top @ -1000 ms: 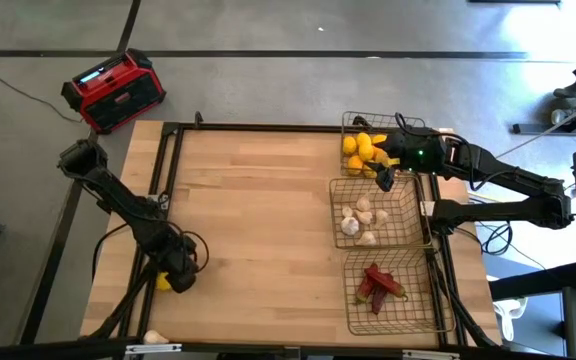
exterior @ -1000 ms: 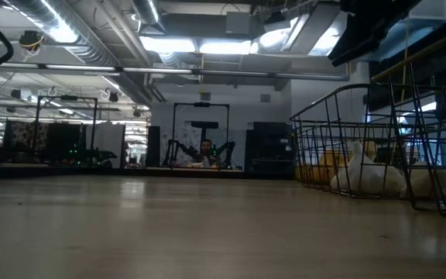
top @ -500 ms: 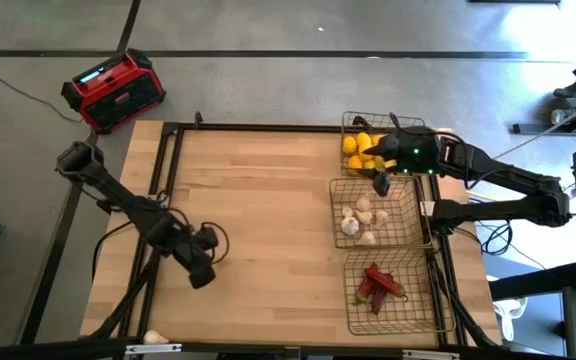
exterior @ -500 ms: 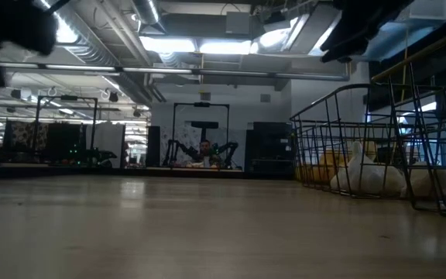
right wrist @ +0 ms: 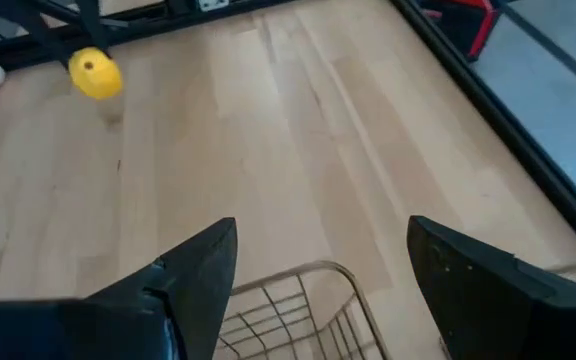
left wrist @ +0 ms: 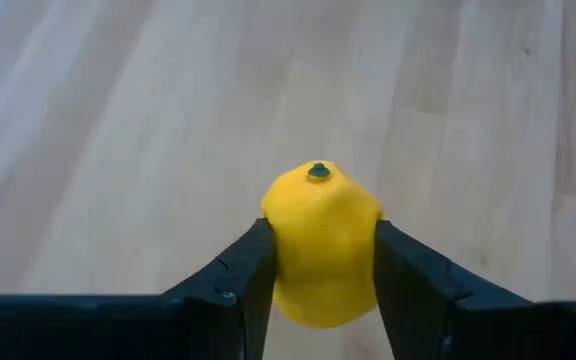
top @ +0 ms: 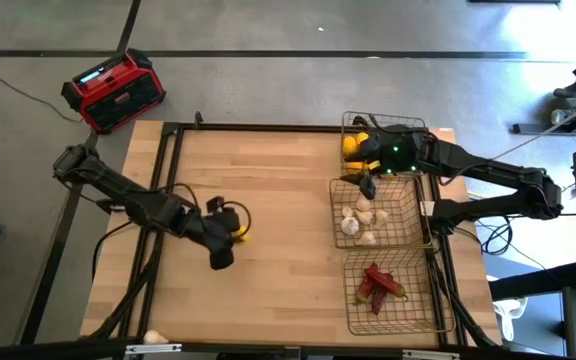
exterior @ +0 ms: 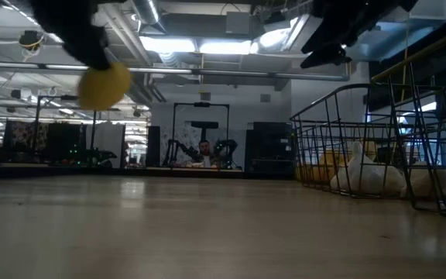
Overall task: Sort produce into baskets
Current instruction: Put the yellow lemon into the top wire basket
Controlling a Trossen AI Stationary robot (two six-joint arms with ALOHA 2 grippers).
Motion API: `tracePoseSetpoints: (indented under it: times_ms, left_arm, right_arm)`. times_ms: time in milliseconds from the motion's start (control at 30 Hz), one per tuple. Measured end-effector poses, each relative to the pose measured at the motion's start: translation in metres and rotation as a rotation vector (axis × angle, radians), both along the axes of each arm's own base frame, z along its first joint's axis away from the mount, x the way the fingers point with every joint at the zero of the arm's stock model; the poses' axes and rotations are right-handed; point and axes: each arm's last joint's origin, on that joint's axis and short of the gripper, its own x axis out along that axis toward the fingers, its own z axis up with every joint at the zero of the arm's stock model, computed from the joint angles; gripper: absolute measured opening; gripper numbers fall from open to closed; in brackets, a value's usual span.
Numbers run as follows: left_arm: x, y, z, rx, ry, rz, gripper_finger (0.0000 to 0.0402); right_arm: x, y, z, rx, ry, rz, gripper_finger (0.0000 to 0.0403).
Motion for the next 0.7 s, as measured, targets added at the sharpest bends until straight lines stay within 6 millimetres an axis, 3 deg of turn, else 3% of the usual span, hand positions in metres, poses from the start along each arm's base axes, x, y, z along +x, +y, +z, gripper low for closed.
tracePoseSetpoints:
  times_ms: [167, 367, 700]
  left_arm:
    - [0.016, 0.019, 0.006, 0.076, -0.081, -0.043, 0.014]
    - [0.035, 0.038, 0.02, 0.148, -0.251, -0.061, 0.0139]
    - [0.052, 0.05, 0.044, 0.182, -0.516, -0.035, 0.0142]
  right_arm:
    - [0.017, 0.004, -0.006, 0.021, -0.02, 0.061, 0.0287]
    - [0.04, 0.029, -0.007, 0.005, -0.092, 0.184, 0.0287]
    - [0.076, 0.063, -0.022, -0.044, -0.135, 0.284, 0.0287]
